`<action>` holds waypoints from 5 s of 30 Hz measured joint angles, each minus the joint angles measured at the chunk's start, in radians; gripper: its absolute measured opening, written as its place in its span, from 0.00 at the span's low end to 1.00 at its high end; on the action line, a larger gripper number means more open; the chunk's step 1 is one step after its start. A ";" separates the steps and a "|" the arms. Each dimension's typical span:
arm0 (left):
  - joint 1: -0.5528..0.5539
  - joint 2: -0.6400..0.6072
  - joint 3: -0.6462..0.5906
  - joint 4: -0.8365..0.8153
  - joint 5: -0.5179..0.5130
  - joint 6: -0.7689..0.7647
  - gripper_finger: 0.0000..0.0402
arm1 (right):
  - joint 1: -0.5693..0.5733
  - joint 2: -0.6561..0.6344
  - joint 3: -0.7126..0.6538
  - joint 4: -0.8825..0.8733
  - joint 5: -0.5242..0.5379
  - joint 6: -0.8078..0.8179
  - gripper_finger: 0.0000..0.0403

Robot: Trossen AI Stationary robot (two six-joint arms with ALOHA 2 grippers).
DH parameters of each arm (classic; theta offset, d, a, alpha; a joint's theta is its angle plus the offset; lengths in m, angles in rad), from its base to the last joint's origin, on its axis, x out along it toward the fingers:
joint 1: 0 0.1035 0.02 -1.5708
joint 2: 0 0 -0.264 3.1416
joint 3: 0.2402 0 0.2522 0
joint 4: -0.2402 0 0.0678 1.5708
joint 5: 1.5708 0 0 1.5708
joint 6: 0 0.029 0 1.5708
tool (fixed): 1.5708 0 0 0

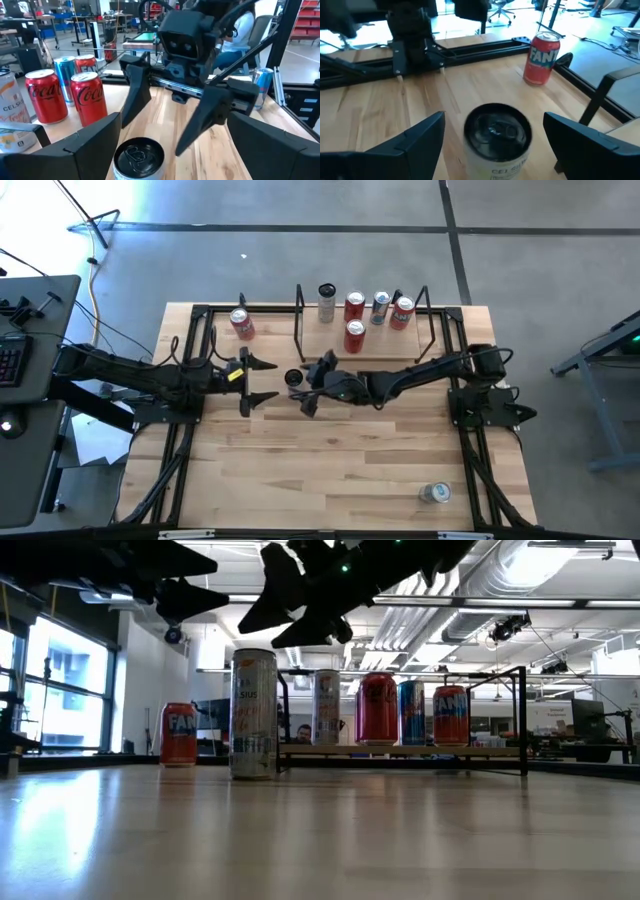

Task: Place canned beverage on shelf
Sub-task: Put the white-yellow soda can aligned with the white-yellow soda can on the shelf, then put the blue soda can aligned with the other blue soda can on the shelf

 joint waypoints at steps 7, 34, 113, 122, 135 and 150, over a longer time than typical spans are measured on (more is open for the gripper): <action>0.000 0.000 0.000 0.004 0.002 0.000 0.88 | -0.018 0.018 0.000 0.025 -0.048 0.019 0.80; 0.000 0.001 0.000 -0.007 0.003 -0.002 0.88 | -0.086 0.071 0.001 0.071 -0.212 -0.068 0.59; -0.001 0.003 0.000 -0.010 -0.016 0.016 0.88 | -0.594 -0.150 0.027 -0.221 -0.713 -0.350 0.69; 0.000 0.003 0.001 -0.003 -0.184 -0.003 0.87 | -0.579 -0.152 0.163 -0.343 -0.709 -0.356 0.69; 0.017 -0.042 0.041 -0.004 -0.225 0.017 0.38 | -0.396 -0.319 0.093 -0.437 -0.338 -0.545 0.10; 0.028 -0.047 0.072 -0.047 -0.095 0.079 0.02 | 0.102 -0.768 -0.255 -0.864 -0.078 0.116 0.01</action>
